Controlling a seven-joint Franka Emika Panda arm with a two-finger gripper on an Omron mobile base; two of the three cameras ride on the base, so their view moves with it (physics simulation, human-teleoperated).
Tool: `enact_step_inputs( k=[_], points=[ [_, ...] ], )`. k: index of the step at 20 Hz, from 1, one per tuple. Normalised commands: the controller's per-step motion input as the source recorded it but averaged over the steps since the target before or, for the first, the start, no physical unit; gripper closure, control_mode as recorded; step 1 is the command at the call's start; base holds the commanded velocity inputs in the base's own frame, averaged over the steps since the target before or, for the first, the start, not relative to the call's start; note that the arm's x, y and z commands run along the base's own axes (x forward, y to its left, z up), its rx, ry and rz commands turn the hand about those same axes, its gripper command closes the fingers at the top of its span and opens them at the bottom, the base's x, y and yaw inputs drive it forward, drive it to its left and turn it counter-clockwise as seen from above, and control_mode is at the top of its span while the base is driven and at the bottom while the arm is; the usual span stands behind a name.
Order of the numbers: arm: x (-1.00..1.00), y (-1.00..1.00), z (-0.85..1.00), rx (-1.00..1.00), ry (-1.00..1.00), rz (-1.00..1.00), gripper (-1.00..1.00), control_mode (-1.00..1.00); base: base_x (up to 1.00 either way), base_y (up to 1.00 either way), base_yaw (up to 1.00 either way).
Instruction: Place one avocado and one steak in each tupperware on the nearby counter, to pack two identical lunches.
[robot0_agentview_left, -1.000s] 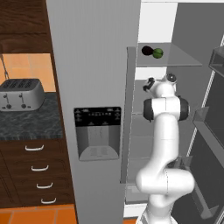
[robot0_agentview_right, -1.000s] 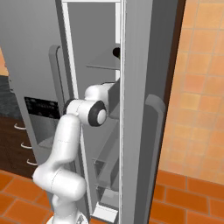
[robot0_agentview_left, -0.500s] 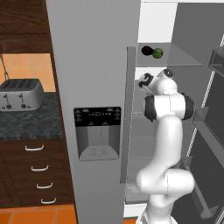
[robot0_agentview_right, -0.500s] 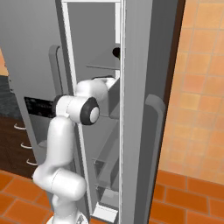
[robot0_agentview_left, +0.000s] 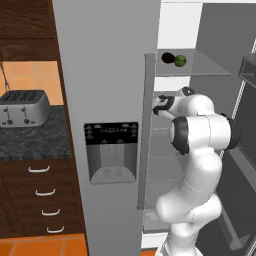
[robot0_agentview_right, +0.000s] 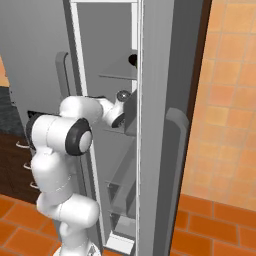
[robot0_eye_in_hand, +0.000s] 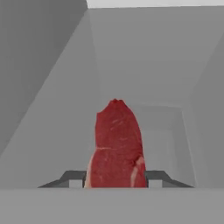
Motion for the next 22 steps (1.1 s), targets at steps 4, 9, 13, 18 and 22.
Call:
enact_step_inputs(
  k=[4, 9, 13, 18, 22],
  points=[
    [-1.00, 0.09, 0.79, 0.00, 0.00, 0.00, 1.00, -1.00, 0.00, 0.00, 0.00],
    [-1.00, 0.01, 0.75, 0.01, 0.00, 0.01, 1.00, -1.00, 0.00, 0.00, 0.00],
    [-1.00, 0.08, 0.55, 0.00, 0.00, 0.06, 1.00, -1.00, 0.00, 0.00, 0.00],
    [-1.00, 0.15, 0.45, 0.00, 0.00, 0.10, 1.00, -1.00, 0.00, 0.00, 0.00],
    [-1.00, 0.24, 0.44, 0.00, 0.00, 0.15, 1.00, -1.00, 0.00, 0.00, 0.00]
  ],
)
